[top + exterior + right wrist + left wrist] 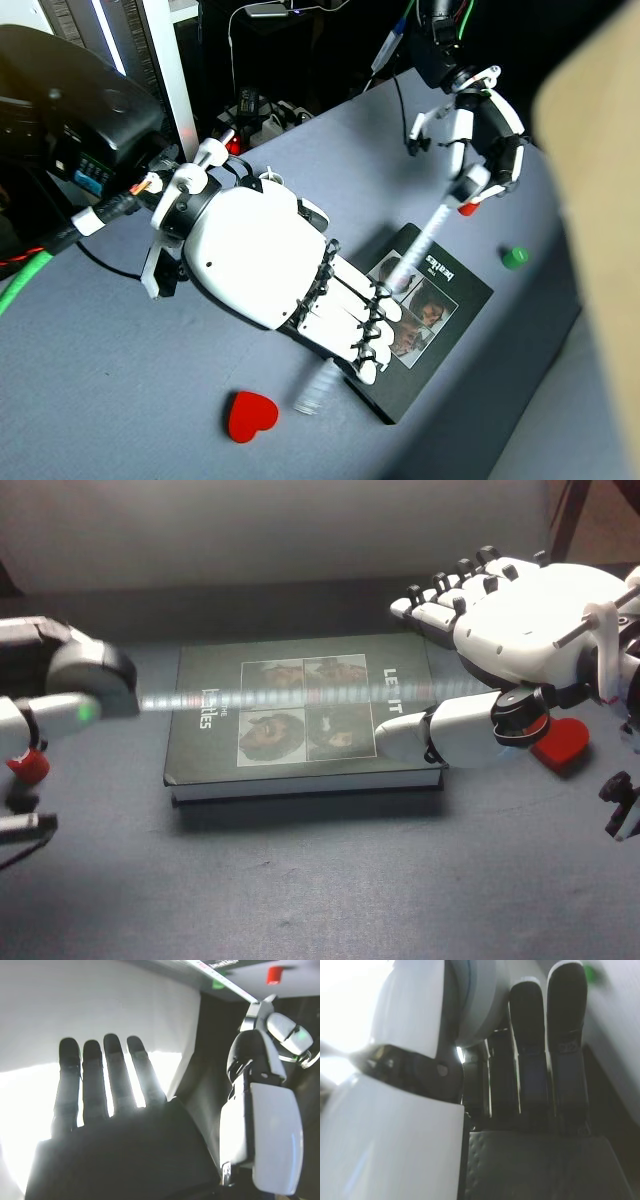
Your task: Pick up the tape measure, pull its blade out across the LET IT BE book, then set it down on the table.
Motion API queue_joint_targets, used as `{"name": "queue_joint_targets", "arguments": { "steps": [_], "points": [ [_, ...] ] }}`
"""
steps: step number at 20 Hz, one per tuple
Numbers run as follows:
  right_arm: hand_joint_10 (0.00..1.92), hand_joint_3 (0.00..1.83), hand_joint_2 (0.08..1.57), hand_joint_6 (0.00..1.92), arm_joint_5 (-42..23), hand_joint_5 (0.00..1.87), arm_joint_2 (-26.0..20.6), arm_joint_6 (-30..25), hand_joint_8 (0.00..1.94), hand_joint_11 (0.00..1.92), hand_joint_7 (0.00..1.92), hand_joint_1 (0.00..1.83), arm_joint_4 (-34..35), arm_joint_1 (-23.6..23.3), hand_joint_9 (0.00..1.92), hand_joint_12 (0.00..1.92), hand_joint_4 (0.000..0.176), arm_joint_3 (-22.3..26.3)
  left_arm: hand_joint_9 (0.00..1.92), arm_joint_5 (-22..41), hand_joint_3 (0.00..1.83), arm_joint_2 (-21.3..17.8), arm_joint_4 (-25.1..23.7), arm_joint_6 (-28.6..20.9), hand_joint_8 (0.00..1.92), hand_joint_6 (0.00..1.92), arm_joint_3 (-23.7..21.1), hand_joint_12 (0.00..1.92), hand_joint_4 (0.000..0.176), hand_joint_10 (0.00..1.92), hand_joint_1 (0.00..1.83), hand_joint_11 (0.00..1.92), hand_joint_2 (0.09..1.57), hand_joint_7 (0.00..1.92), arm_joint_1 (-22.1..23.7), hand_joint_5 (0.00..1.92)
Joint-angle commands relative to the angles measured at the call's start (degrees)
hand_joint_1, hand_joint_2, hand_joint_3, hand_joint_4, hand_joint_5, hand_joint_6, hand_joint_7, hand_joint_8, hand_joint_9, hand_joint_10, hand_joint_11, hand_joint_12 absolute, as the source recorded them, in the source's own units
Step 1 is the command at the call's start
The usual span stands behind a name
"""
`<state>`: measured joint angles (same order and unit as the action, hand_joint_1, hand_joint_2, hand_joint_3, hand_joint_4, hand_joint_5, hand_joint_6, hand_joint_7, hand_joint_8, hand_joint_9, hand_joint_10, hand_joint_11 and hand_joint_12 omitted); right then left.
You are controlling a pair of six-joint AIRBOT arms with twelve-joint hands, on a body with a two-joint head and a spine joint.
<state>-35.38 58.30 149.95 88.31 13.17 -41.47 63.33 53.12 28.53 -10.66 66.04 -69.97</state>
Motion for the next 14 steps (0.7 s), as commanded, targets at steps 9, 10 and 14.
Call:
{"name": "queue_joint_targets", "arguments": {
  "steps": [9,10,14],
  "points": [
    [0.01,0.0,1.01,0.0,-0.94,0.06,-0.15,-0.47,0.0,0.0,0.1,0.06,-3.83,-0.05,0.1,0.52,0.0,0.13,0.86,13.55,0.0,3.89,-2.34,-8.58,1.09,1.0,5.24,1.19,0.0,1.37,1.37,0.9,1.16,0.95,-1.75,0.76],
    [0.01,0.0,1.01,0.01,-0.94,0.07,-0.15,-0.47,0.01,0.0,0.11,0.06,-3.84,-0.05,0.11,0.52,0.0,0.13,0.86,14.26,0.0,4.42,-3.14,-9.93,1.09,1.0,6.32,1.19,0.0,1.37,1.37,0.9,1.16,0.95,-2.65,0.76],
    [0.01,0.01,1.03,0.01,-0.82,0.08,-0.13,-0.54,0.01,0.0,0.12,0.06,-3.85,-0.02,0.11,0.53,0.0,0.13,0.87,14.36,0.0,5.58,-4.44,-12.17,1.1,1.01,9.1,1.19,0.0,1.37,1.37,0.9,1.16,0.93,-4.58,0.76]
  ]
}}
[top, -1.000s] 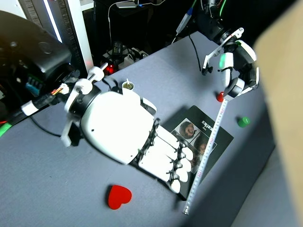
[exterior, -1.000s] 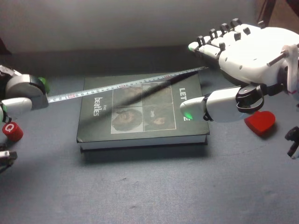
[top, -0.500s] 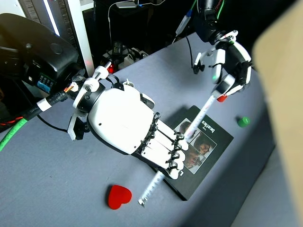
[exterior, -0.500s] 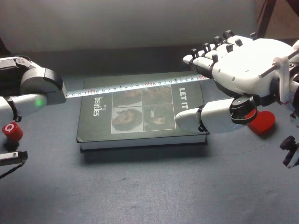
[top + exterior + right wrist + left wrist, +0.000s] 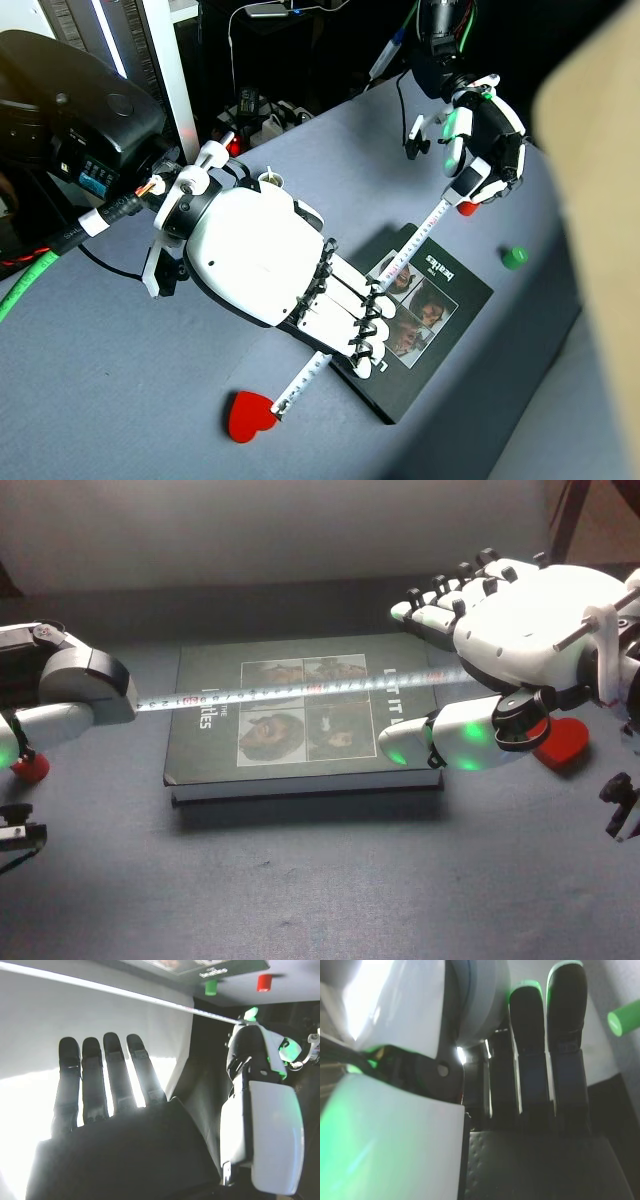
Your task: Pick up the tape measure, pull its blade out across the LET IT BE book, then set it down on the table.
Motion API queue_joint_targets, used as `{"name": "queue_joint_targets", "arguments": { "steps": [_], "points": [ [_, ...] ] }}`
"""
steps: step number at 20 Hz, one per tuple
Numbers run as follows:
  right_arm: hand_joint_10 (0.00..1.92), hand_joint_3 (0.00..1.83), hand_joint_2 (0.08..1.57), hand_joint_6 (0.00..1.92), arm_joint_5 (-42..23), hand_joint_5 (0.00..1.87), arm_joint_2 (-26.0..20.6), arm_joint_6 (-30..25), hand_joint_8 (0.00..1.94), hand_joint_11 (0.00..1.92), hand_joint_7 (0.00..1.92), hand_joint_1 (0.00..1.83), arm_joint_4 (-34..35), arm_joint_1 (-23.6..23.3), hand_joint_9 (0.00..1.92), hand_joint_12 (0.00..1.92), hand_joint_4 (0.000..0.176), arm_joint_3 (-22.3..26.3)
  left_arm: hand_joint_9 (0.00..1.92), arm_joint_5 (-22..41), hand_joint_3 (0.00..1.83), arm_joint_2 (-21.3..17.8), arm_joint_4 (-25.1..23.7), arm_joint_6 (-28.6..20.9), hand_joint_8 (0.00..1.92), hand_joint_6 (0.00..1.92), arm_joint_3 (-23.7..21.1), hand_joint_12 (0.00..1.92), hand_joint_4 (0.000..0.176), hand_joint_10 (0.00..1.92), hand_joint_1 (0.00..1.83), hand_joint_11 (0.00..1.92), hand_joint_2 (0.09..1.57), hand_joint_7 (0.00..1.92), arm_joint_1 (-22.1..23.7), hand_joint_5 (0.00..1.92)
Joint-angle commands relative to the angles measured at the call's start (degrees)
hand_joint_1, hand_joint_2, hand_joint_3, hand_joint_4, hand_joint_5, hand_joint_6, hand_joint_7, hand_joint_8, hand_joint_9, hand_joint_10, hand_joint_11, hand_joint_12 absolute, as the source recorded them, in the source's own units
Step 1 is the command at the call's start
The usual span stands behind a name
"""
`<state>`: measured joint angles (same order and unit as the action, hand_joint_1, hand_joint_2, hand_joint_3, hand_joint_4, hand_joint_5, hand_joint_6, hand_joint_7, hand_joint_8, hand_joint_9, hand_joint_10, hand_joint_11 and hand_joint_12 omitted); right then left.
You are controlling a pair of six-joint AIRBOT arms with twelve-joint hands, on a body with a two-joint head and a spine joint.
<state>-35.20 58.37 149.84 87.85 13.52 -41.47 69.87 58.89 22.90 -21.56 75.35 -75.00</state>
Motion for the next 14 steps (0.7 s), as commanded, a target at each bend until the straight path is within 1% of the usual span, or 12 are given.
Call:
{"name": "queue_joint_targets", "arguments": {
  "steps": [1,5,7,10,11,14],
  "points": [
    [0.01,0.01,1.03,0.01,-0.95,0.08,-0.16,-0.45,0.01,0.0,0.12,0.06,-3.4,-0.35,0.11,0.53,0.0,0.13,0.87,7.83,0.0,0.29,1.19,-1.66,1.1,1.01,0.82,1.19,0.0,1.37,1.37,0.9,1.16,0.93,0.13,0.76],
    [0.01,0.01,1.05,0.01,-0.93,0.1,-0.15,-0.53,0.01,0.0,0.15,0.05,-3.52,-0.34,0.13,0.55,0.0,0.13,0.85,7.83,0.0,1.31,1.21,-2.14,1.08,0.96,2.28,1.2,0.0,1.38,1.37,0.89,1.15,0.95,-1.1,0.8],
    [0.0,0.0,1.05,0.0,-0.93,0.1,-0.16,-0.57,0.01,0.0,0.15,0.05,-3.54,-0.33,0.13,0.57,0.0,0.13,0.84,7.9,0.0,1.72,1.2,-2.51,1.1,0.95,3.03,1.21,0.0,1.4,1.37,0.89,1.16,0.95,-1.9,0.8],
    [0.0,0.01,1.06,0.0,-0.94,0.08,-0.17,-0.58,0.0,0.0,0.13,0.05,-3.59,-0.33,0.11,0.53,0.0,0.13,0.87,8.17,0.0,2.9,1.26,-3.49,1.11,0.93,5.43,1.21,0.0,1.36,1.37,0.89,1.15,0.93,-2.96,0.84],
    [0.0,0.01,1.07,0.0,-0.94,0.08,-0.17,-0.58,0.0,0.0,0.13,0.06,-3.61,-0.33,0.11,0.53,0.0,0.13,0.88,8.18,0.0,3.39,1.27,-4.22,1.11,0.95,6.21,1.2,0.0,1.35,1.37,0.88,1.15,0.93,-3.32,0.81],
    [0.0,0.01,1.08,0.0,-0.93,0.09,-0.17,-0.59,0.0,0.0,0.14,0.05,-3.62,-0.33,0.11,0.54,0.0,0.13,0.88,8.31,0.0,5.21,1.25,-5.33,1.1,0.93,8.91,1.19,0.0,1.36,1.37,0.9,1.15,0.93,-3.07,0.83]
  ]
}}
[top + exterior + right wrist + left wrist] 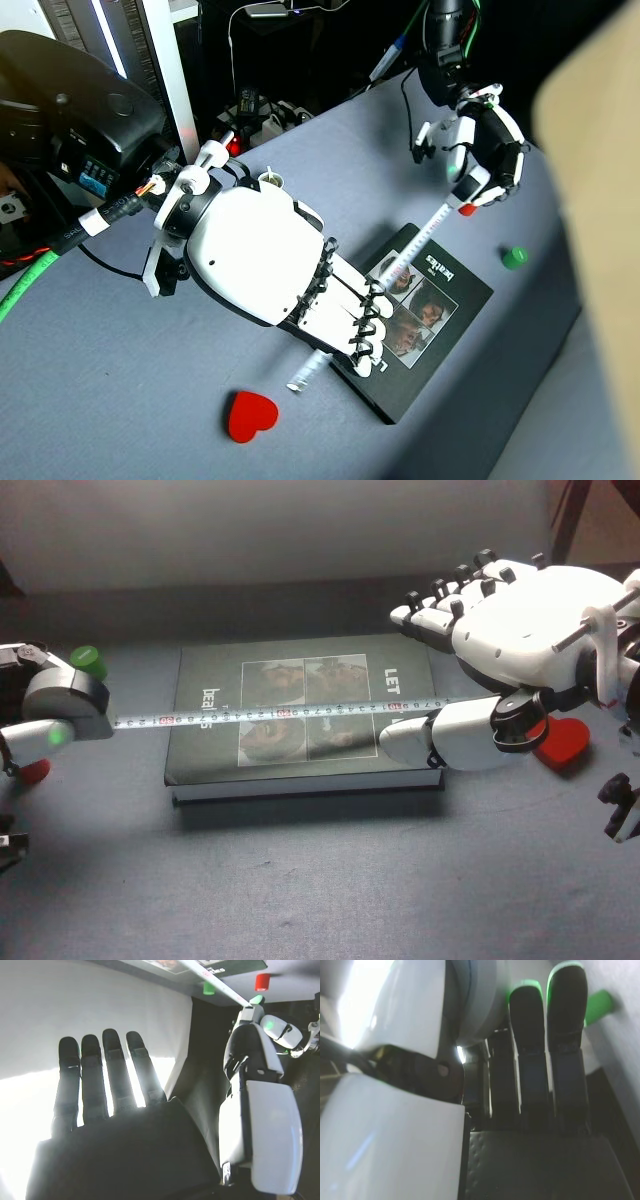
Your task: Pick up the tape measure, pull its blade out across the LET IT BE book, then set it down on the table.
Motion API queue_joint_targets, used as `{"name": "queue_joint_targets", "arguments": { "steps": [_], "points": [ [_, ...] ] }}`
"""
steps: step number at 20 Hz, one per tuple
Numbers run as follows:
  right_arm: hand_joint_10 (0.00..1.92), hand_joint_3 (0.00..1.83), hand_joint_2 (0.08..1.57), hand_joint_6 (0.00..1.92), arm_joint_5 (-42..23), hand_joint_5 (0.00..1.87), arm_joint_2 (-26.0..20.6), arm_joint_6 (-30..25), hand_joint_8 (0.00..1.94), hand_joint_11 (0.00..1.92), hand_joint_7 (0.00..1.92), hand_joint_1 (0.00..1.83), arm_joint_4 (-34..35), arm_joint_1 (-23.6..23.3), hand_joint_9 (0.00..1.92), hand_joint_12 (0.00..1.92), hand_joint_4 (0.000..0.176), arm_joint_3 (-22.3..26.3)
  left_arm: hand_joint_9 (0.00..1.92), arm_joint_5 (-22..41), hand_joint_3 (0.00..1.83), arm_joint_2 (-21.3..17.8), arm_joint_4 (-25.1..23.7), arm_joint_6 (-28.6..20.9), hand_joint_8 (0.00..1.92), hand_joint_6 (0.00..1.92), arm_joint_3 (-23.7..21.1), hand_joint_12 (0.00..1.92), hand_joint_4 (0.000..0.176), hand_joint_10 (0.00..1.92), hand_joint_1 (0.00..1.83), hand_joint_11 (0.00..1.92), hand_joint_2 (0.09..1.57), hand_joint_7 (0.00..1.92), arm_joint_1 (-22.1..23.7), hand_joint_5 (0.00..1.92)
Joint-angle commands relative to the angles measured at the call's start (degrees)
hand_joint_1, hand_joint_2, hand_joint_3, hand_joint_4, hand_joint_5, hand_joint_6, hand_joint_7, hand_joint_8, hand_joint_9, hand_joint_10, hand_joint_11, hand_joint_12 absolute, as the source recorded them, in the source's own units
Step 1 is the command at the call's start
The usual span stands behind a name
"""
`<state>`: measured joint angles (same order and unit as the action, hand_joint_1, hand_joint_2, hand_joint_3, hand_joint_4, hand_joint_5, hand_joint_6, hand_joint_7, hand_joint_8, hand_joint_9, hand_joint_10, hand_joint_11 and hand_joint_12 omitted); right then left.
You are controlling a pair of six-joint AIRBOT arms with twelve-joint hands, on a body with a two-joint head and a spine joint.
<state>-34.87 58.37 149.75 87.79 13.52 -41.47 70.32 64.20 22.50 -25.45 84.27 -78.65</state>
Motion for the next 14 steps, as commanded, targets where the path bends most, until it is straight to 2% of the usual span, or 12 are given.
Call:
{"name": "queue_joint_targets", "arguments": {
  "steps": [1,7,9,14],
  "points": [
    [0.0,0.01,1.08,0.0,-1.26,0.1,-0.17,-0.51,0.01,0.0,0.15,0.05,-3.57,-0.33,0.11,0.54,0.0,0.13,0.87,7.85,0.0,0.44,1.64,-1.51,1.1,0.93,0.7,1.19,0.0,1.36,1.37,0.9,1.15,0.94,0.9,0.83],
    [0.0,0.0,1.08,0.0,-1.24,0.1,-0.18,-0.57,0.0,0.0,0.16,0.09,-3.79,-0.31,0.12,0.53,0.0,0.13,0.83,7.76,0.0,2.6,2.08,-3.36,1.13,0.94,3.52,1.23,0.0,1.41,1.37,0.87,1.16,0.92,0.98,0.82],
    [0.0,0.0,1.08,0.0,-1.24,0.09,-0.19,-0.57,0.0,0.0,0.15,0.09,-3.82,-0.29,0.12,0.53,0.0,0.13,0.87,7.78,0.0,2.88,2.11,-3.68,1.16,0.95,4.34,1.24,0.0,1.36,1.37,0.87,1.16,0.9,0.77,0.81],
    [0.0,0.0,1.08,0.01,-1.21,0.12,-0.19,-0.59,0.0,0.0,0.16,0.09,-3.88,-0.26,0.13,0.54,0.0,0.13,0.87,7.61,0.0,4.29,1.95,-4.21,1.12,0.98,7.01,1.21,0.0,1.36,1.37,0.89,1.16,0.92,1.1,0.78]
  ]
}}
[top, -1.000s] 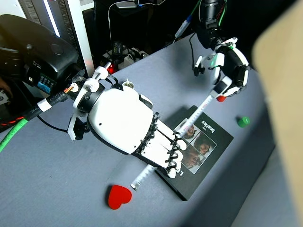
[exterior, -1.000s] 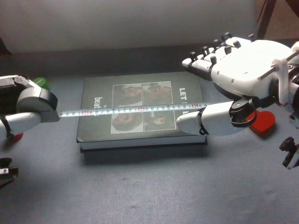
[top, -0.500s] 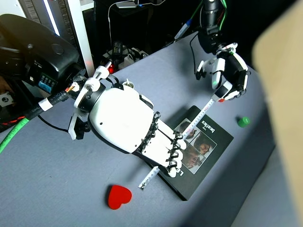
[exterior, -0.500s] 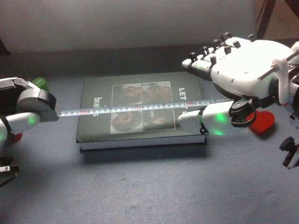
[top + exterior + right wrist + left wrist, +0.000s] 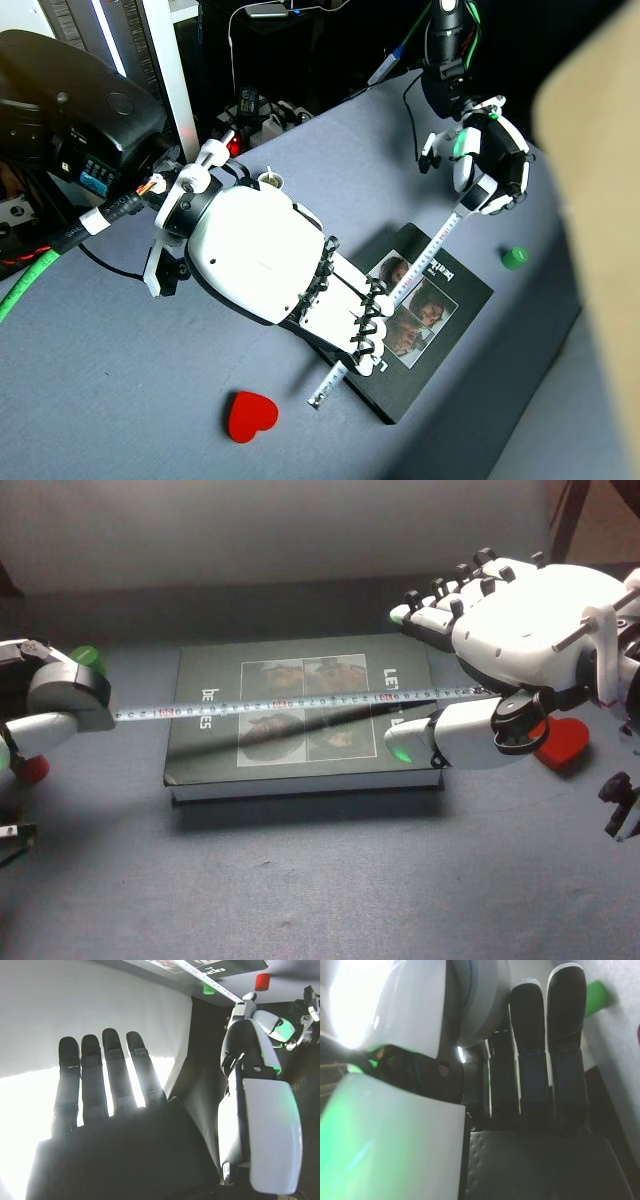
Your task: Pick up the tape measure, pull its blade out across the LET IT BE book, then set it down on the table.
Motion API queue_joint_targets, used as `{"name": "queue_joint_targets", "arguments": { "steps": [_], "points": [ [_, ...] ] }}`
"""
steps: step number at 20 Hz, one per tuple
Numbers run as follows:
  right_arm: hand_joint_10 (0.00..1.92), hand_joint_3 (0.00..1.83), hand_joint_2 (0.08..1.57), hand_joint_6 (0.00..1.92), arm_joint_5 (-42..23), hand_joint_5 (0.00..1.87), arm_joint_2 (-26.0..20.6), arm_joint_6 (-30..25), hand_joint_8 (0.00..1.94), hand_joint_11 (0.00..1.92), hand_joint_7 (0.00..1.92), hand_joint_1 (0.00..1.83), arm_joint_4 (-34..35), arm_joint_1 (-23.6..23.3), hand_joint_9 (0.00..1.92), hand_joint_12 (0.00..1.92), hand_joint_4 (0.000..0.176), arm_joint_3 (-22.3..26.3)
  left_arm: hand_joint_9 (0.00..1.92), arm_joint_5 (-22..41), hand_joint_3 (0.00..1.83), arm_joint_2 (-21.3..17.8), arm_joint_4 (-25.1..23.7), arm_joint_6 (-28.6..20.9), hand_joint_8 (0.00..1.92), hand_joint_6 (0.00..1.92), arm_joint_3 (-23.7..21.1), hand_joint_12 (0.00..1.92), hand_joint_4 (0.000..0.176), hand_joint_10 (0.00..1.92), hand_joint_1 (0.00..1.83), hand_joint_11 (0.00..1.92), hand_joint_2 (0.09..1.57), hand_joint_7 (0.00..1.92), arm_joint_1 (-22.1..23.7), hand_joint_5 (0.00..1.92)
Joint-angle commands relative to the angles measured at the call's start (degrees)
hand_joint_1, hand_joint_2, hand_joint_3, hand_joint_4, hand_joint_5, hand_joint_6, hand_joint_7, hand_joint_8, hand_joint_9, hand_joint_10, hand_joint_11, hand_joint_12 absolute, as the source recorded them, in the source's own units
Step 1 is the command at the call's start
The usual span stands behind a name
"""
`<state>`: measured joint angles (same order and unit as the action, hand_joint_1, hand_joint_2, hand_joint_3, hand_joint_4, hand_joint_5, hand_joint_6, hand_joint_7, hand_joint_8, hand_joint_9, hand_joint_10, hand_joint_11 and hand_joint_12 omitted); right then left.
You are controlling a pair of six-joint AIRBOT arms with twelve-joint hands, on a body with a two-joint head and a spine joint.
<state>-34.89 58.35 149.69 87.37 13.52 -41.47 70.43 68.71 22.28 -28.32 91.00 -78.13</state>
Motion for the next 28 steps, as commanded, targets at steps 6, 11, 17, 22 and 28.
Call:
{"name": "queue_joint_targets", "arguments": {
  "steps": [6,11,17,22,28],
  "points": [
    [0.0,0.0,1.09,0.0,-1.17,0.11,-0.2,-0.53,0.0,0.0,0.17,0.09,-3.55,-0.24,0.14,0.58,0.0,0.13,0.89,7.32,0.0,0.82,2.96,-1.94,1.08,0.95,2.37,1.2,0.0,1.34,1.37,0.92,1.15,0.95,-0.58,0.81],
    [0.0,0.0,1.1,0.0,-1.18,0.12,-0.22,-0.53,0.0,0.0,0.17,0.09,-3.66,-0.16,0.15,0.57,0.0,0.12,0.88,7.52,0.0,0.94,4.69,-1.84,1.06,0.98,2.41,1.19,0.0,1.36,1.37,0.91,1.15,0.95,-0.8,0.79],
    [0.0,0.0,1.1,0.0,-1.18,0.14,-0.26,-0.54,0.0,0.0,0.19,0.11,-3.73,-0.12,0.18,0.66,0.0,0.12,0.91,7.76,0.0,1.29,6.15,-1.48,1.03,0.96,1.67,1.19,0.0,1.31,1.37,0.92,1.14,0.96,-0.72,0.82],
    [0.01,0.0,1.1,0.01,-1.19,0.17,-0.27,-0.54,0.01,0.0,0.22,0.11,-3.76,-0.04,0.19,0.64,0.0,0.12,0.91,7.4,0.0,1.85,7.02,-0.87,1.0,0.96,1.37,1.18,0.0,1.3,1.37,0.93,1.13,0.98,-1.21,0.84],
    [0.0,0.0,1.1,0.0,-1.2,0.13,-0.27,-0.54,0.0,0.0,0.2,0.12,-3.84,0.04,0.17,0.62,0.0,0.12,0.89,7.43,0.0,3.14,7.16,-0.59,1.02,0.97,2.54,1.18,0.0,1.33,1.37,0.92,1.14,0.97,-1.35,0.84]
  ]
}}
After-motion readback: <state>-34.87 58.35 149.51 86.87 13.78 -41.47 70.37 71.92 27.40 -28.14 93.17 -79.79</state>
